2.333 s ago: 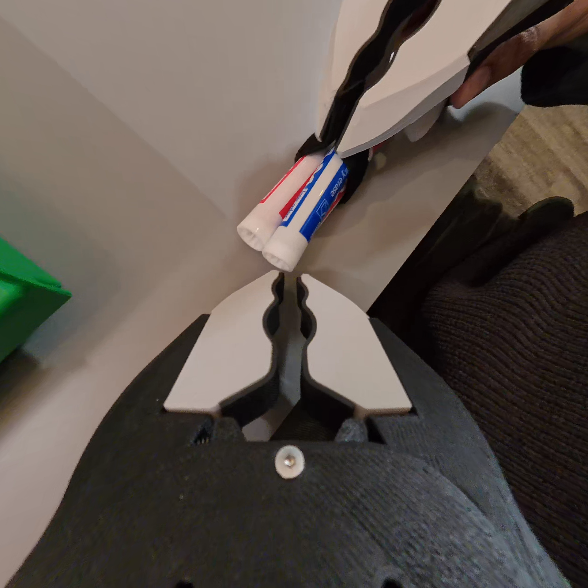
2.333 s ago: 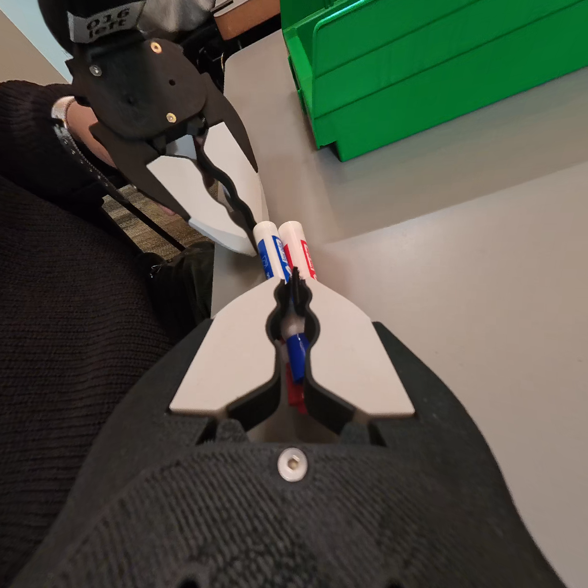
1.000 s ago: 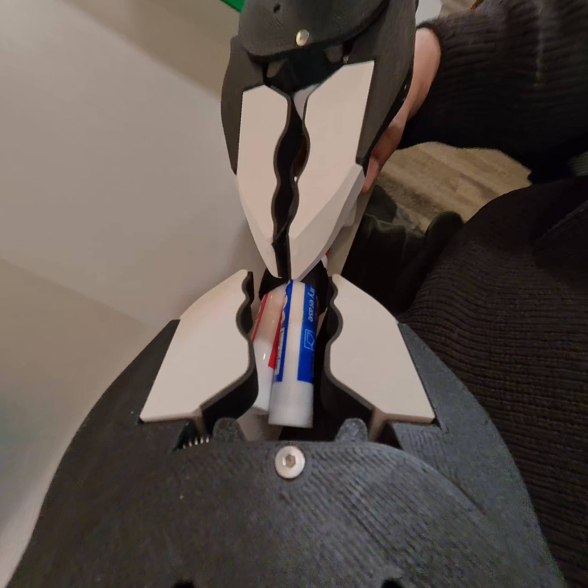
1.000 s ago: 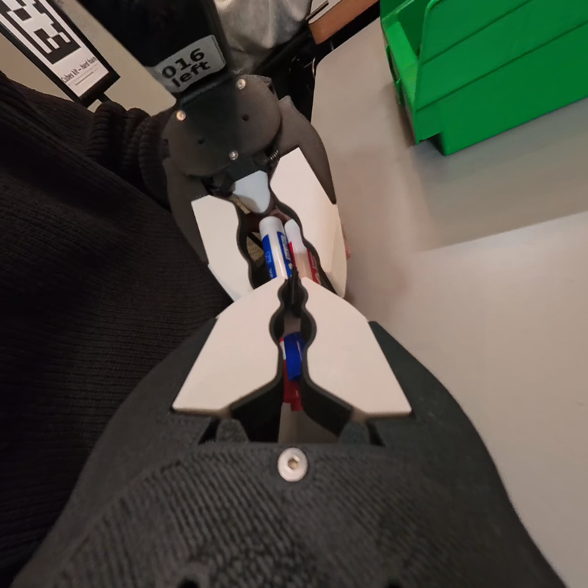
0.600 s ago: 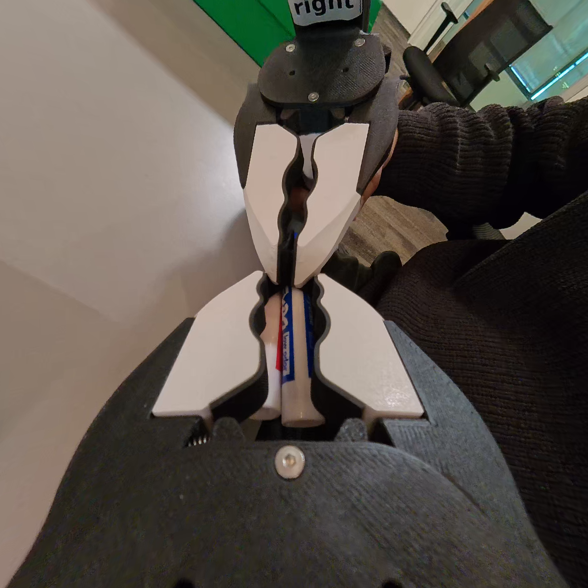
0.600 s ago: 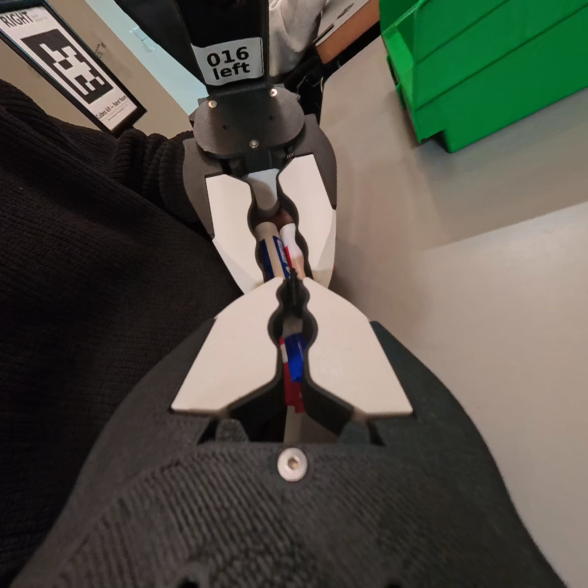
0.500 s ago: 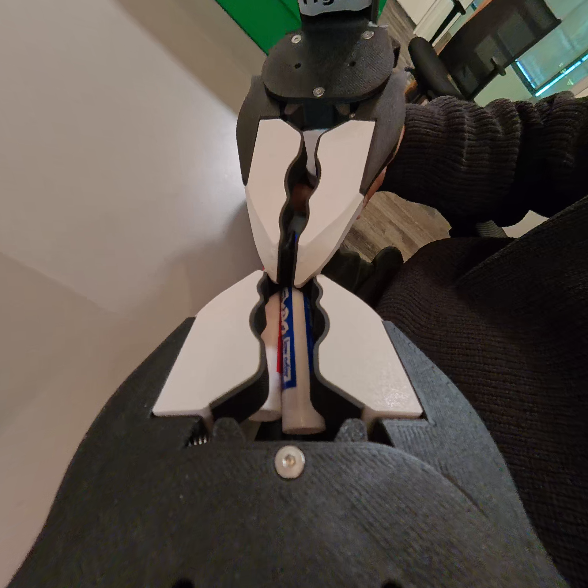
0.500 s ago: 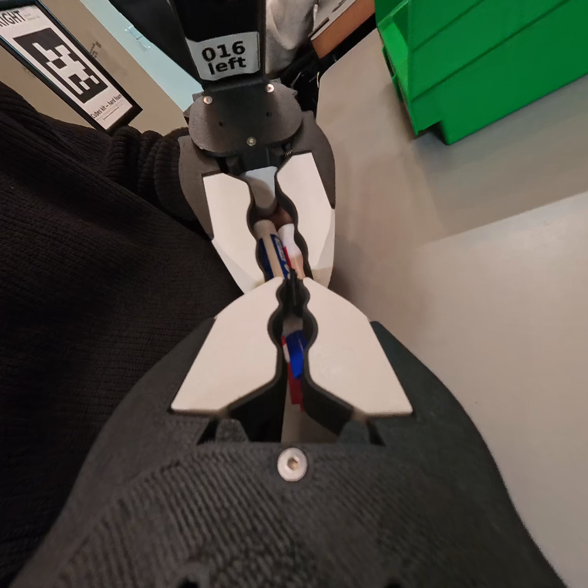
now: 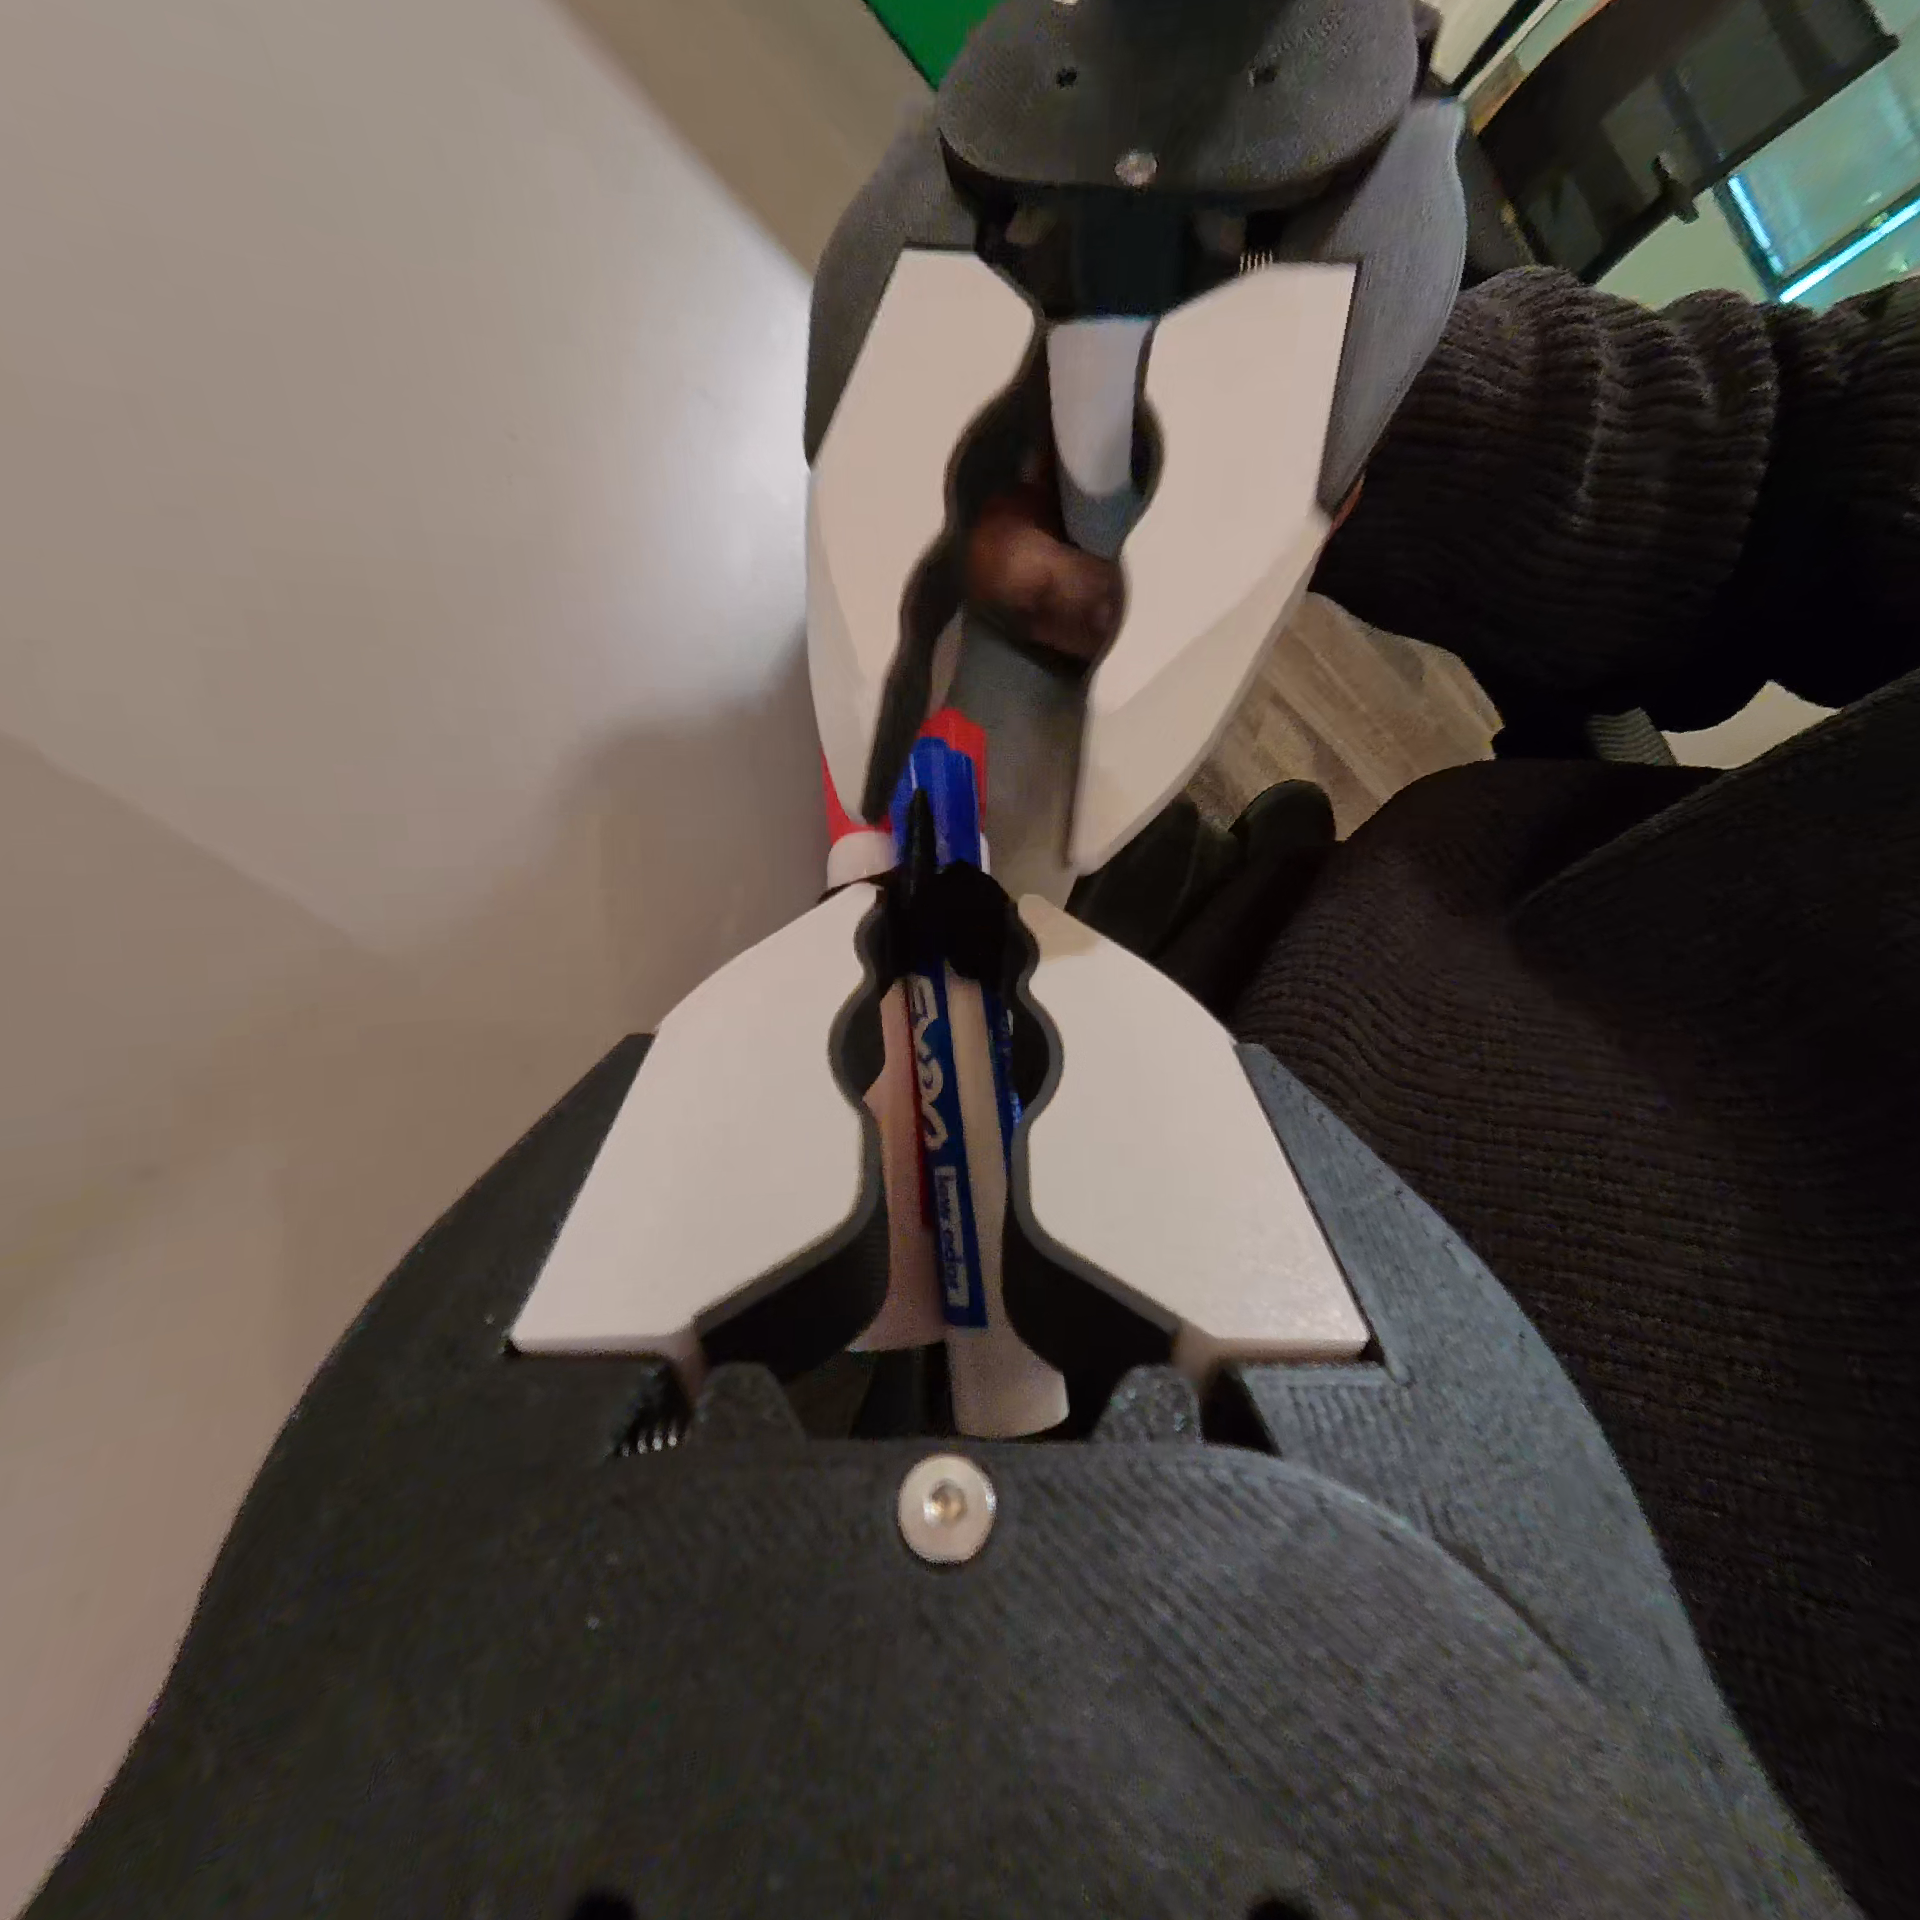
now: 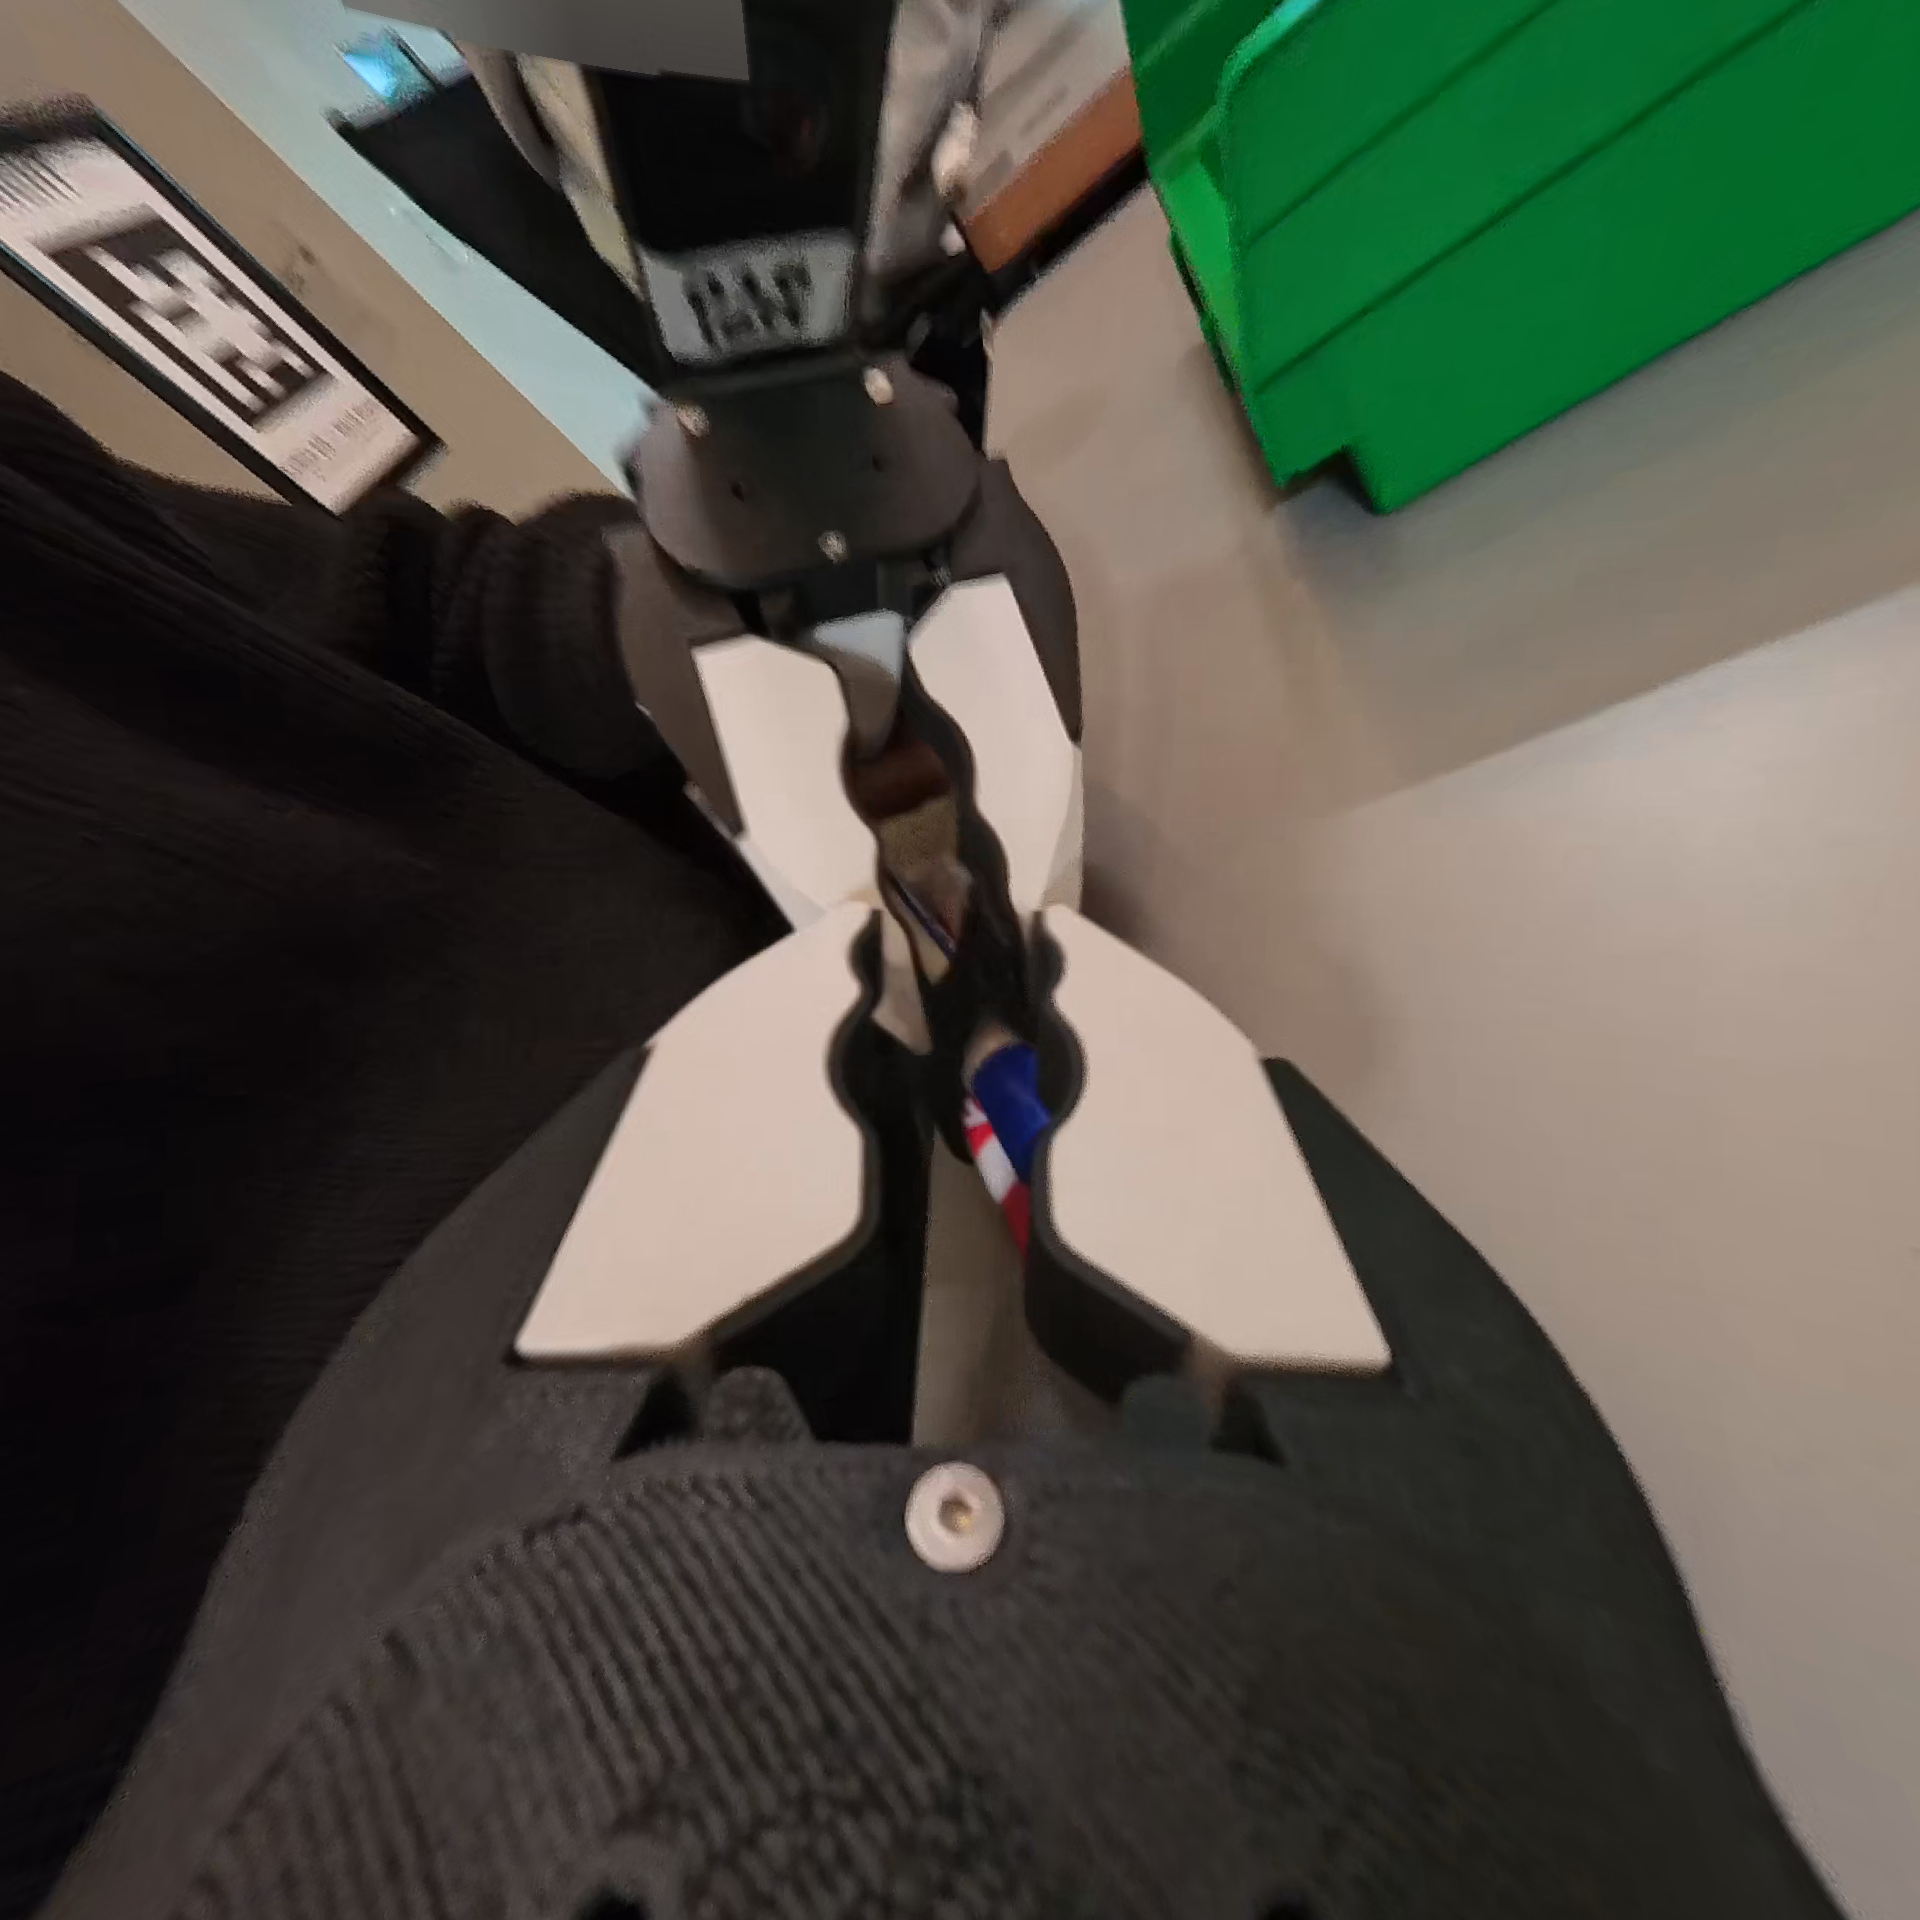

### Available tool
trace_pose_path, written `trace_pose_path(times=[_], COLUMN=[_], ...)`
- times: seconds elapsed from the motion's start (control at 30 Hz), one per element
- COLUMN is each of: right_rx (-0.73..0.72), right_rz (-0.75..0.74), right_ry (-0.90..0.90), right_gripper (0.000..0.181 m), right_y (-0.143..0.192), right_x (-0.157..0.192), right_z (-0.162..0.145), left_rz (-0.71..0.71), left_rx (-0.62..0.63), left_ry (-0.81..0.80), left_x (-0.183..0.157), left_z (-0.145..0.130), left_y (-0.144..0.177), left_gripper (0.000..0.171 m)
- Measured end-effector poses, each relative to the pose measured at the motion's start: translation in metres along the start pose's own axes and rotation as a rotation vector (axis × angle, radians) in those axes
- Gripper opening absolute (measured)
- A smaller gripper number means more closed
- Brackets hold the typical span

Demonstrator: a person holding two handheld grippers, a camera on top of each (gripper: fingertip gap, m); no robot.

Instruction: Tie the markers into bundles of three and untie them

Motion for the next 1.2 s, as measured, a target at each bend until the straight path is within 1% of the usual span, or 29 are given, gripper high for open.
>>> trace_pose_path(times=[0.03, 0.1, 0.17, 0.27, 0.4, 0.47, 0.6, 0.7, 0.83, 1.03, 1.1, 1.2], right_rx=[-0.039, -0.097, -0.112, -0.072, 0.074, 0.131, 0.154, 0.136, 0.120, 0.164, 0.173, 0.176], right_rz=[0.030, 0.057, 0.024, -0.052, -0.147, -0.160, -0.146, -0.126, -0.117, -0.093, -0.091, -0.080], right_ry=[-0.028, -0.076, -0.064, 0.004, 0.127, 0.182, 0.235, 0.217, 0.181, 0.178, 0.178, 0.164], right_gripper=[0.032, 0.033, 0.033, 0.034, 0.034, 0.034, 0.031, 0.025, 0.023, 0.017, 0.012, 0.010], right_y=[0.004, 0.011, 0.018, 0.024, 0.018, 0.011, 0.000, 0.000, 0.002, -0.001, -0.002, -0.003], right_x=[0.001, 0.000, -0.004, -0.008, -0.009, -0.006, 0.002, 0.002, -0.001, 0.001, 0.002, 0.002], right_z=[0.005, 0.011, 0.013, 0.011, -0.003, -0.009, -0.011, -0.010, -0.009, -0.014, -0.015, -0.015], left_rz=[-0.003, 0.003, 0.003, 0.008, 0.017, 0.015, 0.010, 0.010, 0.002, -0.007, 0.004, 0.012], left_rx=[-0.009, -0.008, -0.007, -0.009, -0.014, -0.017, -0.010, -0.017, -0.012, -0.010, -0.002, -0.001], left_ry=[0.005, -0.002, -0.001, -0.005, -0.004, 0.007, 0.012, 0.006, -0.018, -0.033, -0.047, -0.066], left_x=[0.000, 0.000, 0.000, 0.000, 0.002, 0.003, 0.003, 0.003, 0.000, -0.003, -0.002, -0.003], left_z=[0.001, 0.001, 0.001, 0.001, 0.002, 0.003, 0.002, 0.002, 0.002, 0.002, 0.000, 0.000], left_y=[0.000, 0.000, 0.000, 0.001, 0.002, 0.003, 0.003, 0.004, 0.003, 0.002, 0.001, 0.001], left_gripper=[0.019, 0.019, 0.019, 0.018, 0.017, 0.016, 0.016, 0.016, 0.016, 0.015, 0.016, 0.015])
Point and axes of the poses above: each gripper's, where its closed fingertips meet, y back along the fingers, z out of its top, x = y × z across the jaws, the point moved 5 cm from there along y, back along the fingers, and after that the axes turned 1 degree about z, right-handed, at the moved point
